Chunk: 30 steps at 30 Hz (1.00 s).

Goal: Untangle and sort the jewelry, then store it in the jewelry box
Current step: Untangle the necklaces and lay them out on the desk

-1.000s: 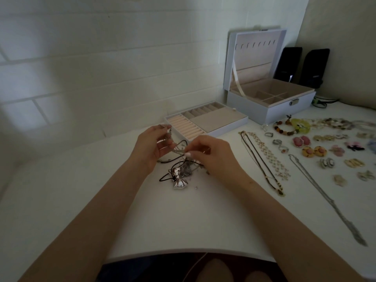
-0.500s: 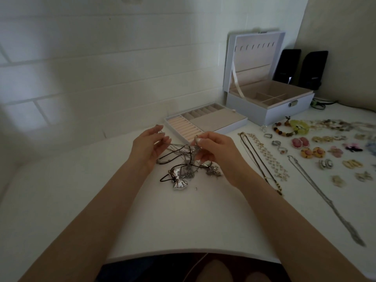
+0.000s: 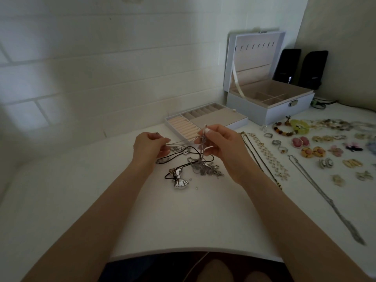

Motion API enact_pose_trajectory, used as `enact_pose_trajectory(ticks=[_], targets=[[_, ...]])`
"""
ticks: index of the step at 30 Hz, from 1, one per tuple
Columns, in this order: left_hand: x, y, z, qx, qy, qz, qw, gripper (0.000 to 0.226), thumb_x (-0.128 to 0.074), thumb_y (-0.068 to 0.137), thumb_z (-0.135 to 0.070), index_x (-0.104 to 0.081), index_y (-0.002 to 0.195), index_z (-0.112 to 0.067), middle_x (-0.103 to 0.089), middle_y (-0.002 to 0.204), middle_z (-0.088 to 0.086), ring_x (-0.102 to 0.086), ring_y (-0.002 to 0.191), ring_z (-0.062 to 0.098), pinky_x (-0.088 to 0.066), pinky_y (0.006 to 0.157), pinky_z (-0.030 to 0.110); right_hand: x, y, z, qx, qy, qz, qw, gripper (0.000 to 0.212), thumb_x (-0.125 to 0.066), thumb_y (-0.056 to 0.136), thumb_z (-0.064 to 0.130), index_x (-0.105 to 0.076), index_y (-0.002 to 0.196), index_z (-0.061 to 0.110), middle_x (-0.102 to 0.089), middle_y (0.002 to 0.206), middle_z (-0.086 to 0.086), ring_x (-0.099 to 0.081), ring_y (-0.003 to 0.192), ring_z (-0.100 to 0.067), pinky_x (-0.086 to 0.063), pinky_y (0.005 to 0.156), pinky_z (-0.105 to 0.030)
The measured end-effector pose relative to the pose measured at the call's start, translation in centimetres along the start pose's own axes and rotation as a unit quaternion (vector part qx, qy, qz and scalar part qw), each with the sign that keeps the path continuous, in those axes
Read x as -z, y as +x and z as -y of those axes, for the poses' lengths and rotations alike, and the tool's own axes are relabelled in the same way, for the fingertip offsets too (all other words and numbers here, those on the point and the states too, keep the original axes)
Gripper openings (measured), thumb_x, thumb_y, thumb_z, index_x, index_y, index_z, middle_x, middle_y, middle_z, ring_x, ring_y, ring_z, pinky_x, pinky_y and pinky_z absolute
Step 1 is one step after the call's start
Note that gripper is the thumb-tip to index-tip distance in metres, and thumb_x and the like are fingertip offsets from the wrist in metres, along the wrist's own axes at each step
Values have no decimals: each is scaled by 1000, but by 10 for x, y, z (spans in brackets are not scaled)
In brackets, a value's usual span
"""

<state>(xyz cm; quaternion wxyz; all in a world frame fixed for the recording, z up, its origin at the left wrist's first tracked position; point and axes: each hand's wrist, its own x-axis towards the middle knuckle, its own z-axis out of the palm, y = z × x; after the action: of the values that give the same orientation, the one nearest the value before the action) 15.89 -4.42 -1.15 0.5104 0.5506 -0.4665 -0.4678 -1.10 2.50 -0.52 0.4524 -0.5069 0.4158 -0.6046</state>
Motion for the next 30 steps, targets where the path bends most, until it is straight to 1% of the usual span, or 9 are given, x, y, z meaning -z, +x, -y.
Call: enact_pose_trajectory(ticks=[3, 5, 7, 9, 13, 16, 22, 27, 30], targets=[[-2, -1, 3, -25, 68, -1, 997, 29, -64, 82, 2, -42, 99, -6, -66, 74, 12, -59, 45, 9, -48, 42, 19, 1, 0, -2, -8, -8, 12, 1000, 15, -52, 94, 5, -66, 98, 3, -70, 78, -1, -61, 64, -5, -48, 57, -18], [-3, -2, 3, -62, 163, -28, 984, 23, -61, 85, -8, -43, 100, -10, -69, 78, 7, -63, 58, 14, -52, 52, 24, 3, 0, -3, -11, -7, 19, 1000, 17, -55, 91, 1, -66, 103, 4, -72, 83, -3, -63, 68, -5, -49, 62, -18], [-1, -1, 4, -112, 323, -44, 939, 15, -61, 86, -21, -51, 96, -16, -65, 89, 0, -61, 80, 19, -49, 70, 31, 4, 1, -4, -13, -10, 23, 1000, 21, -58, 88, -2, -66, 106, 4, -73, 89, -6, -65, 75, -7, -49, 68, -20], [1, -1, 4, -160, 396, -40, 903, 9, -60, 87, -27, -57, 91, -19, -57, 101, 1, -56, 87, 17, -41, 74, 29, 4, 2, -6, -17, -23, 13, 1000, 21, -63, 84, -3, -65, 103, 6, -74, 93, -6, -66, 81, -9, -48, 71, -23], [-6, -13, -8, -256, 207, 97, 939, 18, -53, 95, -26, -65, 87, -16, -63, 83, -5, -48, 62, 9, -42, 62, 26, 3, 3, -8, -27, -35, -9, 999, 16, -67, 80, -2, -66, 92, 8, -73, 85, -1, -63, 75, -5, -46, 68, -19], [-12, -28, -15, -271, 103, 245, 925, 11, -56, 93, -22, -63, 86, -18, -63, 73, -5, -52, 58, 1, -39, 55, 13, 4, 3, -8, -23, -36, -27, 999, 15, -68, 80, -2, -66, 91, 8, -72, 81, 0, -64, 72, -6, -46, 64, -17], [-11, -20, -6, -330, 154, 197, 910, 14, -70, 83, -15, -62, 77, -24, -59, 64, -18, -50, 60, 1, -40, 57, 16, 4, 3, -6, -46, -23, -18, 999, 24, -65, 81, -4, -64, 103, 4, -70, 85, -6, -64, 73, -12, -47, 66, -23], [-10, -17, -6, -357, 189, 153, 902, 13, -68, 83, -8, -61, 75, -17, -59, 61, -20, -49, 59, 0, -36, 56, 14, 6, 3, 2, -139, 137, 39, 980, 24, -57, 87, 0, -60, 111, 5, -64, 85, -4, -57, 62, -10, -45, 56, -19], [-9, -14, -4, -382, 225, 132, 887, 11, -65, 84, -9, -61, 76, -15, -58, 63, -15, -52, 63, 2, -39, 62, 16, 5, 2, 0, -135, 65, 57, 987, 33, -65, 81, -2, -62, 112, 8, -66, 92, -1, -57, 63, -4, -44, 56, -16]])
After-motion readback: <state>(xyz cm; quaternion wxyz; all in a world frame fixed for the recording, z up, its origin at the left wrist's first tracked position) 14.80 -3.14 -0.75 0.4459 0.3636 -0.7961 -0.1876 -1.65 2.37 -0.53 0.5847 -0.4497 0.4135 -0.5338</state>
